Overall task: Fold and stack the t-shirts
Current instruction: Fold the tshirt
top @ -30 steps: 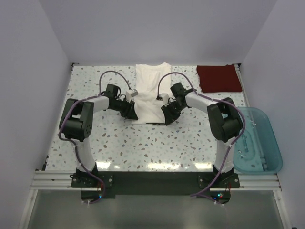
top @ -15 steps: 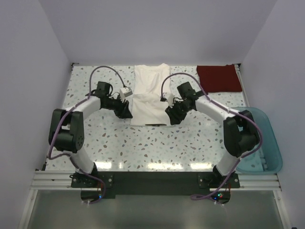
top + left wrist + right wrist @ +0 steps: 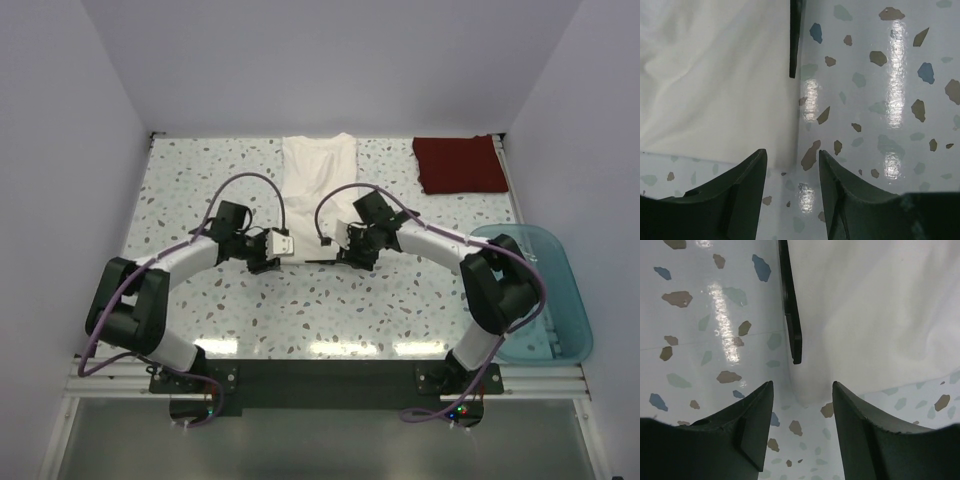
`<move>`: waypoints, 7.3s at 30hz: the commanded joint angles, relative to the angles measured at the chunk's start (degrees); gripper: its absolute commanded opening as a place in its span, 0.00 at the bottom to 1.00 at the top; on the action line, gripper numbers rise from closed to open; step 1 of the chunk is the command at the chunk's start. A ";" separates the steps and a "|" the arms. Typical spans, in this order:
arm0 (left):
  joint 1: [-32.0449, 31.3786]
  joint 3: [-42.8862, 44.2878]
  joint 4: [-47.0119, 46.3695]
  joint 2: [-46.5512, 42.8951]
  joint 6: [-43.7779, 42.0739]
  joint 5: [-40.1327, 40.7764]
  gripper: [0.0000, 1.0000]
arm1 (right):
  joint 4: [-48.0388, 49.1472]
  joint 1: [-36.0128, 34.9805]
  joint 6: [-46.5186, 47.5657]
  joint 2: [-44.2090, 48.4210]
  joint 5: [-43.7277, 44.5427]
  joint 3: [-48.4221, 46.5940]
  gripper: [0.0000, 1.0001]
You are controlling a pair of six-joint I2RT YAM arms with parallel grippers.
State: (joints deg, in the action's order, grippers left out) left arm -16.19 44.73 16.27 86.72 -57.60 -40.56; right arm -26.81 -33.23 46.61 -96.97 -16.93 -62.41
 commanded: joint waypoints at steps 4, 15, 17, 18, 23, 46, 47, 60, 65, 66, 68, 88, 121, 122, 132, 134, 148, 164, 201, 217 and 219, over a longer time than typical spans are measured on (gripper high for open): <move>-3.50 -2.10 -8.44 1.08 -9.28 4.52 0.50 | 5.54 -0.69 6.64 -2.17 2.34 0.97 0.53; -3.85 1.32 -5.47 8.37 -11.47 9.08 0.38 | 6.24 -1.04 8.67 -6.21 3.04 3.70 0.42; -3.85 2.55 -3.89 9.86 -11.74 9.70 0.27 | 6.41 -1.04 8.85 -6.83 3.83 3.79 0.27; -3.77 3.08 -2.84 10.14 -11.65 9.71 0.22 | 6.24 -1.04 8.76 -6.92 4.09 3.70 0.19; -3.85 7.80 -0.20 8.21 -8.93 7.60 0.00 | 1.87 -0.35 6.04 -4.56 3.66 -0.50 0.00; -5.42 17.51 28.53 -7.50 -9.53 -0.40 0.00 | -22.22 1.61 5.52 14.76 -6.27 -8.81 0.00; -5.96 16.63 30.81 -8.75 -10.41 -1.53 0.00 | -25.19 0.55 5.07 16.79 -6.71 -7.65 0.00; -7.46 27.32 47.55 -11.60 -7.17 -3.92 0.00 | -36.21 -0.88 3.91 20.18 -12.60 -10.00 0.00; -6.58 32.95 39.56 -0.08 -5.51 -3.13 0.00 | -36.82 5.19 8.31 10.85 -13.13 -14.66 0.00; -5.88 35.92 38.84 4.47 -5.15 -3.30 0.00 | -36.91 6.85 9.80 7.27 -12.78 -16.58 0.00; -5.35 39.98 38.40 9.23 -5.41 -4.18 0.00 | -36.83 8.44 10.78 3.82 -12.69 -18.61 0.00; -0.95 49.18 33.65 35.74 0.38 -3.48 0.00 | -24.79 11.27 8.94 -32.41 -5.22 -40.51 0.00; 3.52 49.22 24.95 37.63 14.97 -5.41 0.00 | -33.22 12.75 10.44 -33.63 -6.19 -47.97 0.00; 3.70 49.75 24.69 38.26 15.85 -4.72 0.00 | -33.57 12.75 9.82 -34.07 -6.19 -48.50 0.00; 7.04 51.86 32.94 33.44 9.27 -14.29 0.00 | -45.16 12.76 5.68 -32.76 -11.63 -58.68 0.00; 7.04 51.69 34.17 32.20 9.17 -14.55 0.00 | -47.97 12.75 6.12 -31.71 -13.39 -59.93 0.00; 9.94 57.66 23.64 42.22 23.39 -7.70 0.27 | -32.20 12.84 -5.55 -36.20 -0.40 -61.88 0.42; 7.23 33.52 2.11 23.50 47.83 -12.79 0.36 | -17.84 14.25 -36.50 -22.02 -26.02 -39.37 0.17; 0.80 18.46 -1.24 24.01 68.59 -24.57 0.43 | 4.84 6.25 -64.11 -18.49 -34.84 -16.07 0.41; 13.37 19.60 15.27 38.62 52.87 -22.90 0.44 | -8.24 19.69 -50.14 -24.15 -31.68 -8.07 0.36; 14.60 20.13 18.86 37.74 49.80 -22.64 0.44 | -11.23 20.66 -46.88 -21.78 -30.89 -8.51 0.36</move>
State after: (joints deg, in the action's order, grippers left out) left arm -4.12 64.23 30.06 123.81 0.69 -73.43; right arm -31.29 -14.72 -8.54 -121.73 -57.60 -71.85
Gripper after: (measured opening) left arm 0.433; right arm 0.360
